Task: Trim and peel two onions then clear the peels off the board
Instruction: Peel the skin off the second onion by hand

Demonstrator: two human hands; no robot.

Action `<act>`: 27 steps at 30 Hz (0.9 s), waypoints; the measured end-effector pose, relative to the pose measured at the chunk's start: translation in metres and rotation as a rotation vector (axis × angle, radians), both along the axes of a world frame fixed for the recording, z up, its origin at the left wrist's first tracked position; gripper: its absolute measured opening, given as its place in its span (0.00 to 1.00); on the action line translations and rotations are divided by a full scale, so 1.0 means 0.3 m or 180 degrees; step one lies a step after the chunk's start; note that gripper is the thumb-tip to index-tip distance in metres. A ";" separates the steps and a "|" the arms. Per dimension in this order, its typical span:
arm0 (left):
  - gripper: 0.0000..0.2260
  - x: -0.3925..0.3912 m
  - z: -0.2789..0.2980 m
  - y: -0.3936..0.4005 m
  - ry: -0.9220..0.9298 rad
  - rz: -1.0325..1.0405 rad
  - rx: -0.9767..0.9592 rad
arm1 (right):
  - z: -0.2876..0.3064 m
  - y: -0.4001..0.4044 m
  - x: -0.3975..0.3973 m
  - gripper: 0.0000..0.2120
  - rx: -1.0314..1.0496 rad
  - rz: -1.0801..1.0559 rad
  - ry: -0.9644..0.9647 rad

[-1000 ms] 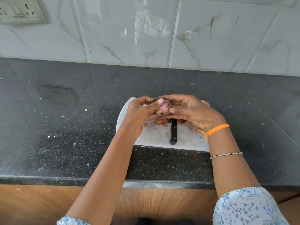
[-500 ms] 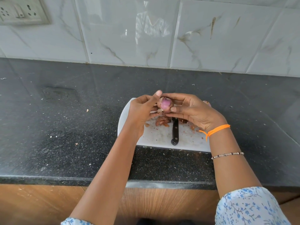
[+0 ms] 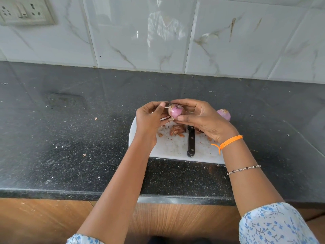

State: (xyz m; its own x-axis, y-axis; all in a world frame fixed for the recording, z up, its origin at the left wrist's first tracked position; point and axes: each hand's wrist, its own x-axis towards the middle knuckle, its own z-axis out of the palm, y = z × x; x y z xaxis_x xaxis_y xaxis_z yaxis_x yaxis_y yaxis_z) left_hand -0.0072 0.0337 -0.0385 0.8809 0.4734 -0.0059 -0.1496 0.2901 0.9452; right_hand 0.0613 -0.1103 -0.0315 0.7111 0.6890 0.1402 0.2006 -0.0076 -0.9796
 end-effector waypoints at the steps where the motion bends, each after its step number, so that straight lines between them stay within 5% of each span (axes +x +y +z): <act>1: 0.04 0.001 0.001 -0.001 -0.0020 -0.0017 0.0045 | -0.001 0.001 0.000 0.21 -0.0018 -0.0064 -0.0094; 6: 0.05 -0.003 0.000 -0.010 -0.0096 -0.0003 0.0607 | -0.016 0.008 0.016 0.23 -0.0106 -0.0416 -0.0293; 12: 0.02 -0.004 0.003 -0.002 -0.0164 0.0015 0.0103 | -0.018 0.017 0.016 0.20 -0.0104 -0.0489 -0.0346; 21: 0.04 -0.005 0.003 -0.002 -0.0067 0.0124 0.0008 | 0.018 -0.012 0.005 0.19 0.0860 0.0141 0.0676; 27: 0.03 0.007 -0.001 -0.001 -0.0121 0.0301 0.0563 | 0.009 -0.022 0.014 0.21 0.0283 -0.0124 0.0055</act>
State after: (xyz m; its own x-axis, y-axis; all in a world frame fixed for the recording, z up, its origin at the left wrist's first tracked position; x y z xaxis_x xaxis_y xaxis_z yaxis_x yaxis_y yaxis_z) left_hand -0.0050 0.0333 -0.0388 0.8305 0.5446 0.1172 -0.2049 0.1030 0.9734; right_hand 0.0654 -0.1168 -0.0288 0.7399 0.6461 0.1872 0.1850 0.0721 -0.9801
